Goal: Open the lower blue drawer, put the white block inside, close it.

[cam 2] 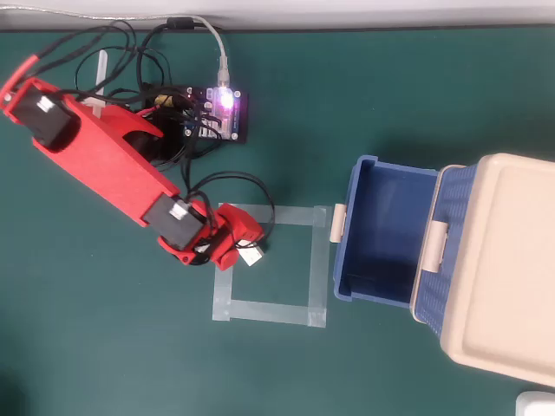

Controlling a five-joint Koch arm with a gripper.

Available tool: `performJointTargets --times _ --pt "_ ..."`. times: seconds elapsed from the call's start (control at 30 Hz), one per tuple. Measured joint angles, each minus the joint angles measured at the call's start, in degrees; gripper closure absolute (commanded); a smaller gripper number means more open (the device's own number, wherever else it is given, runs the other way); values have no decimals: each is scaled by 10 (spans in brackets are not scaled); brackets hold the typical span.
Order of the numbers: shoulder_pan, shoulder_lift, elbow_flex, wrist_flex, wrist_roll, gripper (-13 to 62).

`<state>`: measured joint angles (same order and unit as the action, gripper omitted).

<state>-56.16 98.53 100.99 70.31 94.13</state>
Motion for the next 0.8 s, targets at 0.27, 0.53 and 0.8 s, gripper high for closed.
performJointTargets --times 0.27,0.53,0.8 --pt "2 -84 0 -62 0 155" --pt "25 -149 18 -102 1 159" --pt "42 -149 29 -103 16 288"
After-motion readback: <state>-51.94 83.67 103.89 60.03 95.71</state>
